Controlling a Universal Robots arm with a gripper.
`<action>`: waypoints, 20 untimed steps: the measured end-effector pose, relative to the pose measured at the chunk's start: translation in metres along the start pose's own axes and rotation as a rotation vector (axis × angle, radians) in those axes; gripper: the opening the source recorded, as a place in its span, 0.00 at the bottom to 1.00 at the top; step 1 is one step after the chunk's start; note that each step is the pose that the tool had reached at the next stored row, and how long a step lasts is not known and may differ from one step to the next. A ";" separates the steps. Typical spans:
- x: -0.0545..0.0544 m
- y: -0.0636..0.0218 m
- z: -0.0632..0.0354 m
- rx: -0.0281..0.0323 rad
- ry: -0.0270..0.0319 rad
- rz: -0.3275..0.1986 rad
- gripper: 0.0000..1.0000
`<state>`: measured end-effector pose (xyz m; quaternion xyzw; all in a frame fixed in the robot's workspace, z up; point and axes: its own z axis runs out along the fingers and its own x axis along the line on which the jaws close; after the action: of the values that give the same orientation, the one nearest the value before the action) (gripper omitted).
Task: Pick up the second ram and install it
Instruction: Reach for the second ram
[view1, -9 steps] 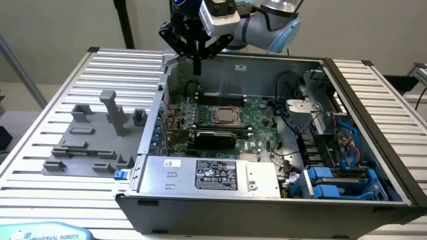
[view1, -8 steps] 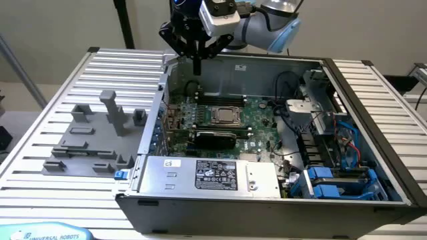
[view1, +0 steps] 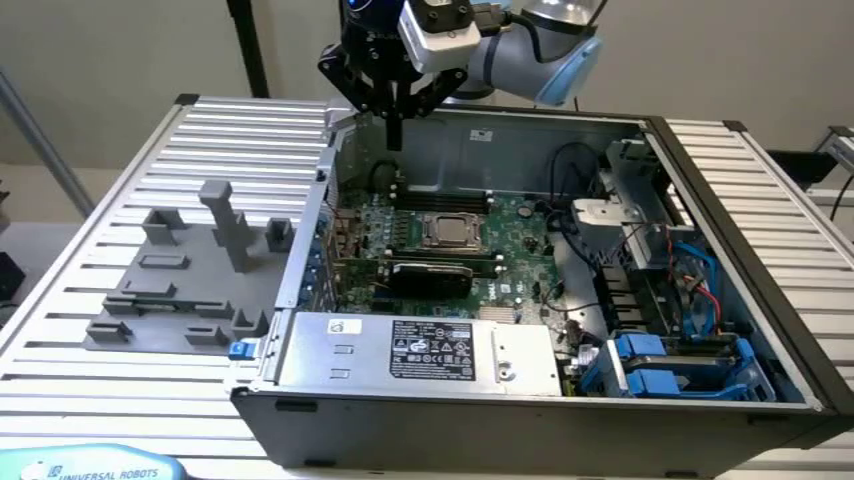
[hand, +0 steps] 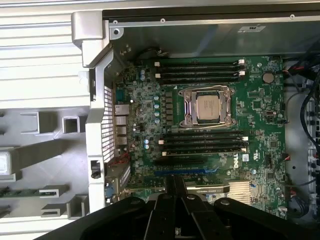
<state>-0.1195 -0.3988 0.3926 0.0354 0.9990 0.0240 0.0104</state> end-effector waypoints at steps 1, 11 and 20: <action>0.000 0.0000 0.0000 0.0000 0.0000 0.000 0.11; 0.027 -0.0019 -0.0006 -0.0001 0.0000 0.000 0.11; 0.068 -0.0048 -0.0010 0.0000 0.0000 0.000 0.11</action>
<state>-0.1875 -0.3988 0.3921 0.0354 0.9990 0.0240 0.0104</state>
